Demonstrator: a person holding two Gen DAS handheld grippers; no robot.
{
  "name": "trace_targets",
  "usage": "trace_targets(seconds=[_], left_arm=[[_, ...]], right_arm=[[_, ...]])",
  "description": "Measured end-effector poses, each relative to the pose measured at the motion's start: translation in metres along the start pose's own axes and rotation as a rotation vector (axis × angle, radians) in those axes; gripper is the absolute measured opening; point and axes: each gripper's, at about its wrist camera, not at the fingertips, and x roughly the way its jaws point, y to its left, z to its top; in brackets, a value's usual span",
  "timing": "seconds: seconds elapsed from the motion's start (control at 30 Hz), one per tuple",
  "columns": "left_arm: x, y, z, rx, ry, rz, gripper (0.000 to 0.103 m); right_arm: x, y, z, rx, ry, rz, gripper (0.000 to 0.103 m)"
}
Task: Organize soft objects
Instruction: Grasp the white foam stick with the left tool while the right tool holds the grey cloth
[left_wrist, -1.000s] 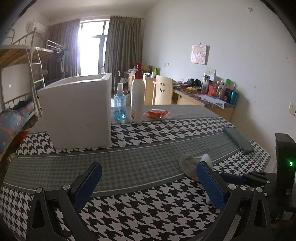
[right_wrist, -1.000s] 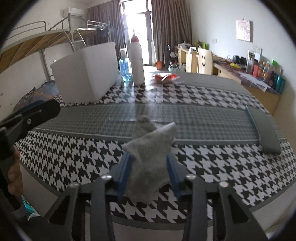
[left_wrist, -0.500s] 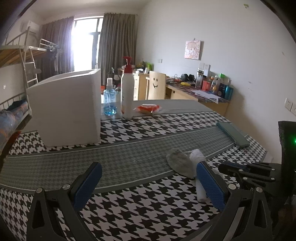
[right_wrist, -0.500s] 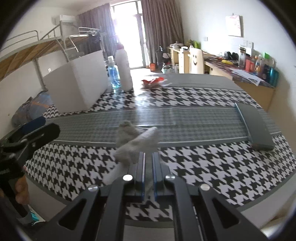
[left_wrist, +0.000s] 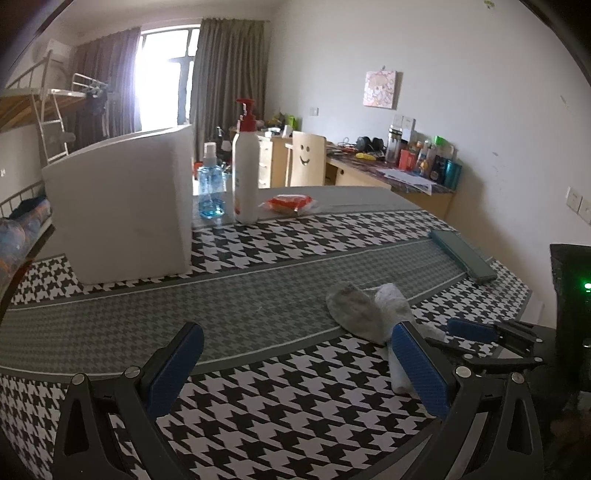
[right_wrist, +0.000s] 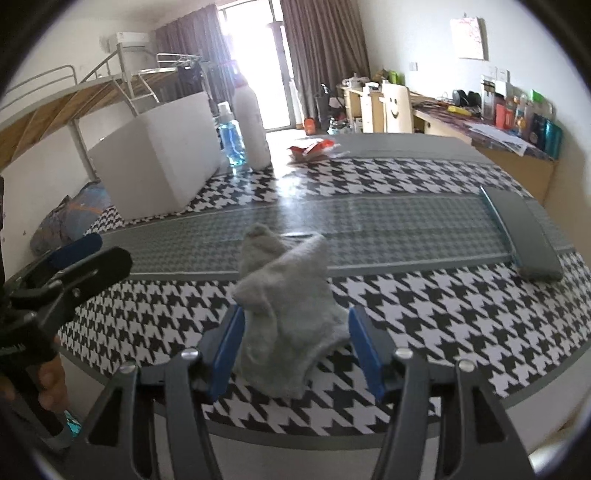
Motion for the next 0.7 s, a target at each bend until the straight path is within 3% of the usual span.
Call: trace_targets(seconds=[0.17, 0.37, 0.7], left_arm=[[0.005, -0.01, -0.003, 0.027, 0.022, -0.029, 0.102], [0.013, -0.021, -0.005, 0.053, 0.059, -0.064, 0.102], [0.032, -0.047, -0.011, 0.103, 0.152, -0.124, 0.102]], right_arm=[[0.009, -0.008, -0.005, 0.022, 0.035, -0.009, 0.06], [0.014, -0.003, -0.004, -0.001, 0.046, 0.027, 0.018], [-0.007, -0.03, -0.003, 0.078, -0.005, -0.066, 0.016]])
